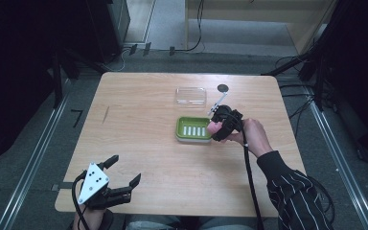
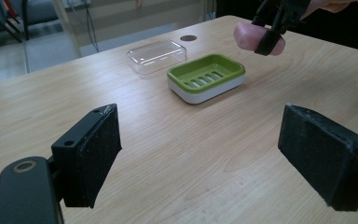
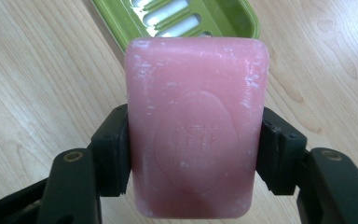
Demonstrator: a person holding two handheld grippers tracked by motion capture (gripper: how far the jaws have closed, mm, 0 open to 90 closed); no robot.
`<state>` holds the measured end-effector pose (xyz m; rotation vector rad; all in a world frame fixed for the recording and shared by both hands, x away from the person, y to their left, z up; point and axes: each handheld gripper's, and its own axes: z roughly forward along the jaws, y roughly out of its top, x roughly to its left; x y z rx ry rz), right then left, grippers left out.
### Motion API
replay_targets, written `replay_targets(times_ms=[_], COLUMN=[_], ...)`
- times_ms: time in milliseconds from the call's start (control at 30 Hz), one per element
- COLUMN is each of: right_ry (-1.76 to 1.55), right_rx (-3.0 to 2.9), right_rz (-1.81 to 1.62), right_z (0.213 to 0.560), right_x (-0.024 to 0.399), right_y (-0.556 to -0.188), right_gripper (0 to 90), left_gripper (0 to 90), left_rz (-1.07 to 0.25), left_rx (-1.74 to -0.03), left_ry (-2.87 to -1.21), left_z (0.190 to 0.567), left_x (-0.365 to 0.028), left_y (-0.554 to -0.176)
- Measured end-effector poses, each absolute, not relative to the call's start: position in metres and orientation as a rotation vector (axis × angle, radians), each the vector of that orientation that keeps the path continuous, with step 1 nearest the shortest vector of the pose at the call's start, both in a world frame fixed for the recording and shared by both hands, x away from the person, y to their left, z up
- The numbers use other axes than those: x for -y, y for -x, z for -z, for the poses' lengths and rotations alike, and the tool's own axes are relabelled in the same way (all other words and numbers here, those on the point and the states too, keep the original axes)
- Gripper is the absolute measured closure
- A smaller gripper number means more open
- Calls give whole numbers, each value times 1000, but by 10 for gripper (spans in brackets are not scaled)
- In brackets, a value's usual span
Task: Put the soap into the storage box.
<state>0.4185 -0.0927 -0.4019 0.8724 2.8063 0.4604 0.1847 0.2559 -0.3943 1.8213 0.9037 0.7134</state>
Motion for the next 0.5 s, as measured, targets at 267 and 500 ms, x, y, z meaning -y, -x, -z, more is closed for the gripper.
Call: replay_targets(times_ms=[267,500], right_ry=[-850,-829], right_rx=[-2809,-2811], right_rz=[-479,-488], right_z=[399,399], right_x=[84,79], right_y=[-423,-425], right_gripper=[385,384], left_gripper=[139,139], left_rz=[-713,-714], left_rx=[-905,-908], left_ry=[-1815,-1813], left_z=[394,394], left_x=[-256,-256], left_y=[-185,-185])
